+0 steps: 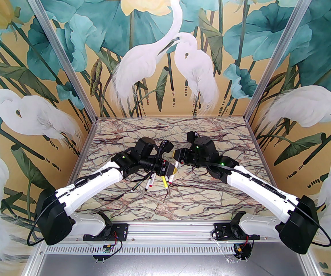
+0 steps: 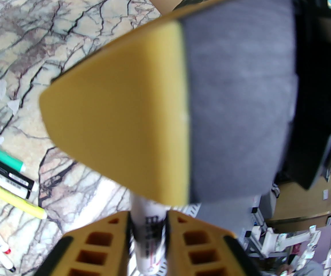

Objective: Open the pen caps

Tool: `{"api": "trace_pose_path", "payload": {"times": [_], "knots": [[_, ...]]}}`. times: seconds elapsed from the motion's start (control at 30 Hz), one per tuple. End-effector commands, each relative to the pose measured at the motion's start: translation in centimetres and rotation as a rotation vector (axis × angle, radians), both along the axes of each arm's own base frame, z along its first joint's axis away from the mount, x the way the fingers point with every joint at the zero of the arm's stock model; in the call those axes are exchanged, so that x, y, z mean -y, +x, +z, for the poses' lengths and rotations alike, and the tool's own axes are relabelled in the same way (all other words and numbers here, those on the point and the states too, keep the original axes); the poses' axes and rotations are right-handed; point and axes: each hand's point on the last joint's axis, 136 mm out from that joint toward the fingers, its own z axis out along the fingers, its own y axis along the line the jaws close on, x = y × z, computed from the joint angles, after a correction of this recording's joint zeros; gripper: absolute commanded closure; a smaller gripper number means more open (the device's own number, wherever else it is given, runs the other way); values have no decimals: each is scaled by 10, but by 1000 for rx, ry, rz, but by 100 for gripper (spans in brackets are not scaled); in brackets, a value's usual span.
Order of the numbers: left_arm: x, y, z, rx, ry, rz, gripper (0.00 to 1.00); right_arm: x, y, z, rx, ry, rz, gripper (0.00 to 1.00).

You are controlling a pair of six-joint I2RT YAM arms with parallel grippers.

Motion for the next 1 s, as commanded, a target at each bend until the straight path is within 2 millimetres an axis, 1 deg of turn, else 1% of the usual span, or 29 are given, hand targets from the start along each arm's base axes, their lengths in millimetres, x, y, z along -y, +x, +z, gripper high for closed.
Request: {"api": "trace_pose_path", "payload": {"times": [0.0, 0.07, 0.2, 0.43, 0.6, 0.67, 0.77, 0.97], "knots": [[2, 3, 13, 46, -77, 36, 63, 1, -2, 18, 42, 58, -13, 85], [1, 4, 14, 51, -104, 52, 61, -1, -4, 22, 42, 81, -6, 85], [-1, 8, 21, 80, -161, 101, 62, -5, -6, 29, 43, 135, 6, 85], [2, 5, 33, 86, -244, 94, 62, -12, -9, 30, 32, 194, 32, 85], [4, 6, 31, 70, -257, 93, 63, -15, -10, 32, 41, 234, 43, 85], [5, 6, 31, 71, -259, 97, 67, -14, -11, 32, 42, 235, 42, 85], [4, 8, 28, 71, -246, 110, 70, -12, -11, 32, 51, 245, 36, 85], [5, 8, 22, 52, -232, 103, 71, -6, -10, 37, 85, 256, 11, 85]]}}
